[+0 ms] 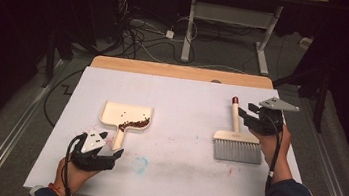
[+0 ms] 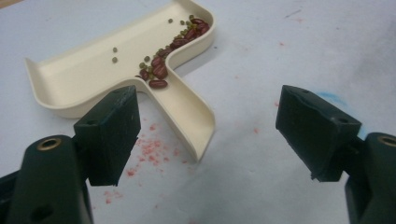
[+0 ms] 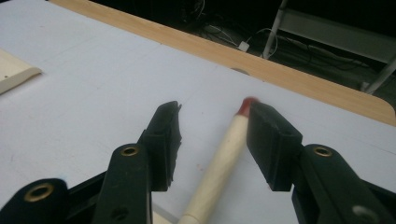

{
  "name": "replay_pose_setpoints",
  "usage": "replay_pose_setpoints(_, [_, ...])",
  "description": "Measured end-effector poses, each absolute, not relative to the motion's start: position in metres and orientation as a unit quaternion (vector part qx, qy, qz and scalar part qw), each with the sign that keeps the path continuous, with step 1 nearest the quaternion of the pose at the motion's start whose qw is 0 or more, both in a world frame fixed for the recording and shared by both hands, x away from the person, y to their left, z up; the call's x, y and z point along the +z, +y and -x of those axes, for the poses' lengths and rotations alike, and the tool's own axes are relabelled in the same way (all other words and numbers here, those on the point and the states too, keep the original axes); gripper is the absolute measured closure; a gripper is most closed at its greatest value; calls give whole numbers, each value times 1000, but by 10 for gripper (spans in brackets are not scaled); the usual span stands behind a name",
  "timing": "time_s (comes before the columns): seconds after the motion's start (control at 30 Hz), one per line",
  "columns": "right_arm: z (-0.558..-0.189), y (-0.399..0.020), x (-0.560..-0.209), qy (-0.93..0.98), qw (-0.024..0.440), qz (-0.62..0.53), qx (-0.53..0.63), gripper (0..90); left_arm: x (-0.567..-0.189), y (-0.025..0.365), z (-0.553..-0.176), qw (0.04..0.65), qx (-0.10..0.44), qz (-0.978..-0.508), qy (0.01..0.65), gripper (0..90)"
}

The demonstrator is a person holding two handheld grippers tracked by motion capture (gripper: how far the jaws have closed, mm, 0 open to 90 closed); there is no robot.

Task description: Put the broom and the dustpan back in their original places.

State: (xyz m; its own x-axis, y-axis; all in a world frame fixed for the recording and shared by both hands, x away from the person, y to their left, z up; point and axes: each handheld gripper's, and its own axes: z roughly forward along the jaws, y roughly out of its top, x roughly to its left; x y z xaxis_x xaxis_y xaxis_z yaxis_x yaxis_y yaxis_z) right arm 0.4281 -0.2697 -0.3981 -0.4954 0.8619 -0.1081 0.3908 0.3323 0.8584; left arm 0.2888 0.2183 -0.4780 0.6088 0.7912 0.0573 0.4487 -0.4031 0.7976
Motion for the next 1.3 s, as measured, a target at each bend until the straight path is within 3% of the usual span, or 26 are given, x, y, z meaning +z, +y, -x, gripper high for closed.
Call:
replay_pose_setpoints(0.37, [-423,-261,-397,756,300,-402,420,460,-481,220,-289,387,220,-813,376,195])
replay_pose_setpoints(0.8, [-415,-253,-392,730,310,-405,456,196,-482,217,-291,384,221,-818,367,184])
replay_pose_setpoints(0.9, [-413,-253,-391,724,315,-406,461,167,-481,216,-290,384,226,-818,365,147])
replay_pose_setpoints(1.3, [-407,-247,-386,719,303,-399,481,162,-482,215,-291,377,222,-823,362,150])
